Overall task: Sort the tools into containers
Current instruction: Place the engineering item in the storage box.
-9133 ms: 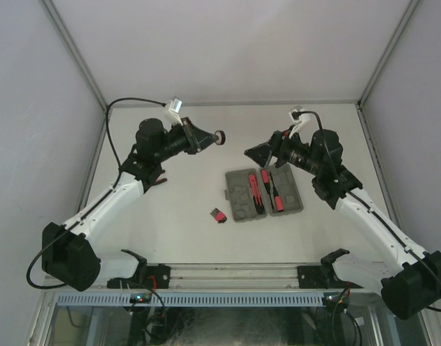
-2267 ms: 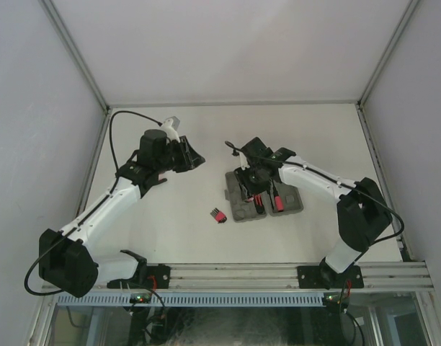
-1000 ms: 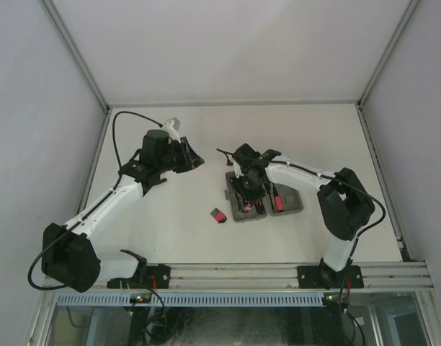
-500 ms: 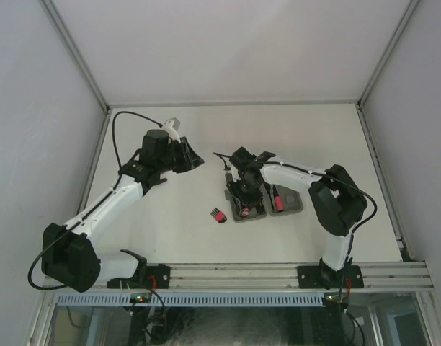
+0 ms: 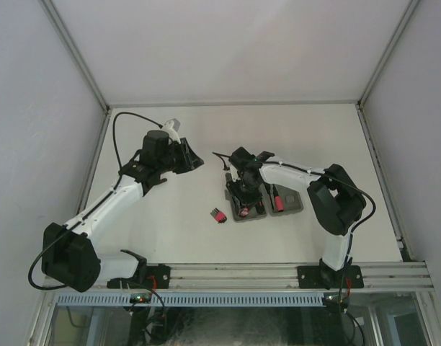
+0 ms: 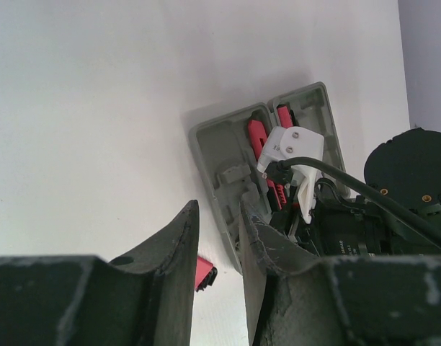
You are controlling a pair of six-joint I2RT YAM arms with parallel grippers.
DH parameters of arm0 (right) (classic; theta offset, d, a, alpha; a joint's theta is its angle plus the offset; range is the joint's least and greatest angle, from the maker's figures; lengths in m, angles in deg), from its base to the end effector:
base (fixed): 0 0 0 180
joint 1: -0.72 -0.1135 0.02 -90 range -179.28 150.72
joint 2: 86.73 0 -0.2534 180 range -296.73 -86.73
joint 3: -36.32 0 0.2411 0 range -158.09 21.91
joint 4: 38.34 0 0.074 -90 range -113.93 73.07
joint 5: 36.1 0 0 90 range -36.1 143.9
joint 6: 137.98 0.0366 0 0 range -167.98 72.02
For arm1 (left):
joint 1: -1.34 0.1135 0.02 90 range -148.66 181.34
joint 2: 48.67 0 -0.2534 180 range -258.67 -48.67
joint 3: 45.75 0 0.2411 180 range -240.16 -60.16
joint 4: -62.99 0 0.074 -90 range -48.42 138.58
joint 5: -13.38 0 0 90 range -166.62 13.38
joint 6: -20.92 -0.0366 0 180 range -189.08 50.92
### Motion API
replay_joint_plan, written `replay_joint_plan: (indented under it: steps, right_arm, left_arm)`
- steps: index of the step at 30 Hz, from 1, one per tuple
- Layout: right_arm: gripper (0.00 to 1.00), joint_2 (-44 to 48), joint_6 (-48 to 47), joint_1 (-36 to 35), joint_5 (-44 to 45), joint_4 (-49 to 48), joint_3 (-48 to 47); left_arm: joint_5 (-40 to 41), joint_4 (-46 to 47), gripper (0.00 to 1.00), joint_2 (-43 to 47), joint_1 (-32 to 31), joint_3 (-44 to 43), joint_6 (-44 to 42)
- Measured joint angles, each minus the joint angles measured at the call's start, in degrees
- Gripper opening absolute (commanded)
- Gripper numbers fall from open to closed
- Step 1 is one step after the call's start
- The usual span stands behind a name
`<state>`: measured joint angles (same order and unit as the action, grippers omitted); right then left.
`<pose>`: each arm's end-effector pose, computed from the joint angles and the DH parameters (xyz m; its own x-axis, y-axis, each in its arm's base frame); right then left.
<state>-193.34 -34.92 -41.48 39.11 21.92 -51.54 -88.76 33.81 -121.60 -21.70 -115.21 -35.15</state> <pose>0.2468 0.2364 0.1714 -0.8633 -0.4879 -0.1291 -0.5035 0.8149 0.2872 0.2535 -0.1162 0.2819 -0.7165 -0.2883 -0.6353 0.1755 0.8068 -0.5641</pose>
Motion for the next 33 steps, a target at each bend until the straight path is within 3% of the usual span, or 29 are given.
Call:
replay_joint_plan:
  steps: [8,13,24,33]
  right_arm:
    - [0.53,0.00,0.00,0.00,-0.37,-0.04,0.00]
    - [0.55,0.00,0.00,-0.04,-0.83,-0.24,0.00]
    - [0.43,0.61,0.42,0.46,-2.05,-1.51,0.02]
    - [0.35,8.52,1.77,5.60,-2.36,-6.99,4.33]
  left_arm:
    - [-0.02,0.02,0.33,-0.07,0.02,0.00,0.00]
    - [-0.02,0.02,0.33,-0.07,0.11,0.00,0.00]
    - [-0.02,0.02,0.33,-0.07,0.11,0.00,0.00]
    - [0.92,-0.46,0.38,-0.07,0.07,0.00,-0.09]
